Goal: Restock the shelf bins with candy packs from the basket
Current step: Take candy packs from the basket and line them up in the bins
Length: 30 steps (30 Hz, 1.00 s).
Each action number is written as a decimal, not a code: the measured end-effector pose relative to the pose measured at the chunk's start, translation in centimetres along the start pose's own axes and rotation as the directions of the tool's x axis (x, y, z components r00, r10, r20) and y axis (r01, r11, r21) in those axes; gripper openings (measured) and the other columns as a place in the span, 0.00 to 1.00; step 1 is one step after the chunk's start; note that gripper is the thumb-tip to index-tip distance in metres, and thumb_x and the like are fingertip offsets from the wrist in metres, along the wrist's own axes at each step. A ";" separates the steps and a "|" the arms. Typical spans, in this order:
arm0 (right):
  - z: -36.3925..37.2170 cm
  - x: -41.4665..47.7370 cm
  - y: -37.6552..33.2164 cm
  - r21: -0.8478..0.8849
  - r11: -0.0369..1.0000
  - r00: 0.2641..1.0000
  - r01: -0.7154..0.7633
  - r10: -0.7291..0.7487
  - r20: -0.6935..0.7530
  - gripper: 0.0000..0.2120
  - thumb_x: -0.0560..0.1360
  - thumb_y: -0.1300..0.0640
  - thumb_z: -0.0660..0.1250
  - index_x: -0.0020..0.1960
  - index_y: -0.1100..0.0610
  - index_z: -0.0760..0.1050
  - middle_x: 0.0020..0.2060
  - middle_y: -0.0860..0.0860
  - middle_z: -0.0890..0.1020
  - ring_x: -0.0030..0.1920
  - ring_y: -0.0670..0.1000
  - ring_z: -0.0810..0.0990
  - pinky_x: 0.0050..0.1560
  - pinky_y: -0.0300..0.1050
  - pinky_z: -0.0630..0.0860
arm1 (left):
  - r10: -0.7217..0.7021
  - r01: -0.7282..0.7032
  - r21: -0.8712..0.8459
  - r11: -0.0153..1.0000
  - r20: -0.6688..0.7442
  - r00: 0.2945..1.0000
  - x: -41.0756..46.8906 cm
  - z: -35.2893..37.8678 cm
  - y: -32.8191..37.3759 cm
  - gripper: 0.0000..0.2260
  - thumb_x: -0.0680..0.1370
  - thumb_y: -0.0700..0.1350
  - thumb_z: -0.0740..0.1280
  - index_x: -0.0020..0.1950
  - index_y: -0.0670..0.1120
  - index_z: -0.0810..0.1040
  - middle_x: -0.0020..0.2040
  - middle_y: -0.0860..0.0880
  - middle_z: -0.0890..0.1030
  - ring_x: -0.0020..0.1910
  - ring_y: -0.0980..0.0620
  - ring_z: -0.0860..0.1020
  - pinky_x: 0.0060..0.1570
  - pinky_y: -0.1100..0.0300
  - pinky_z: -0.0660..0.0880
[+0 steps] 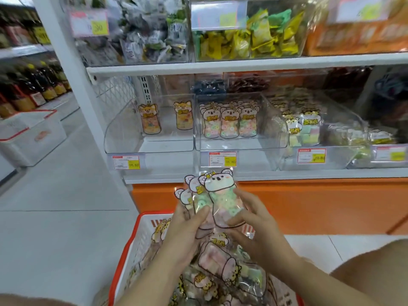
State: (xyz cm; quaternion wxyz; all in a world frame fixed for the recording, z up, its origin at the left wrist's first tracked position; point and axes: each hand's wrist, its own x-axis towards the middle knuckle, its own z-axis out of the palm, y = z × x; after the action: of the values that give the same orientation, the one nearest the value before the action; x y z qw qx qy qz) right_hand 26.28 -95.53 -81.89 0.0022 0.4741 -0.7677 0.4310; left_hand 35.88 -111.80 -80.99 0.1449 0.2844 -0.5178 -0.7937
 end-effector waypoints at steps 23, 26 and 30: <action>-5.2 2.2 -0.3 0.827 0.479 0.752 -0.294 0.650 -0.109 0.14 0.76 0.63 0.69 0.60 0.51 0.76 0.48 0.52 0.86 0.46 0.55 0.86 0.48 0.54 0.81 | 0.162 -0.138 0.368 0.920 -0.035 0.986 0.8 2.9 1.3 0.24 0.73 0.52 0.77 0.66 0.56 0.72 0.59 0.56 0.81 0.57 0.58 0.79 0.50 0.60 0.77; -4.1 1.9 0.0 0.753 0.510 0.802 -0.415 0.596 0.037 0.23 0.73 0.65 0.72 0.64 0.49 0.74 0.52 0.50 0.86 0.51 0.55 0.85 0.54 0.56 0.81 | 0.144 -0.135 0.331 0.934 -0.001 0.990 0.2 3.9 1.4 0.24 0.73 0.55 0.75 0.66 0.58 0.71 0.60 0.58 0.80 0.58 0.62 0.77 0.58 0.56 0.75; -4.3 1.8 -0.2 0.581 0.630 0.832 -0.516 0.531 0.164 0.12 0.77 0.58 0.70 0.60 0.53 0.77 0.48 0.47 0.86 0.48 0.47 0.85 0.53 0.44 0.80 | 0.165 -0.166 0.355 0.920 0.032 0.986 -0.6 4.9 1.9 0.29 0.74 0.57 0.73 0.71 0.56 0.67 0.62 0.60 0.78 0.59 0.63 0.76 0.58 0.61 0.72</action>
State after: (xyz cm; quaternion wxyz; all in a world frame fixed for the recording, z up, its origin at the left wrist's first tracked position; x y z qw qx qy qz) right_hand 23.72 -94.08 -78.29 -0.2649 0.2011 -0.6933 0.6394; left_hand 33.27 -108.69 -77.60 0.1571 0.2604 -0.6753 -0.6720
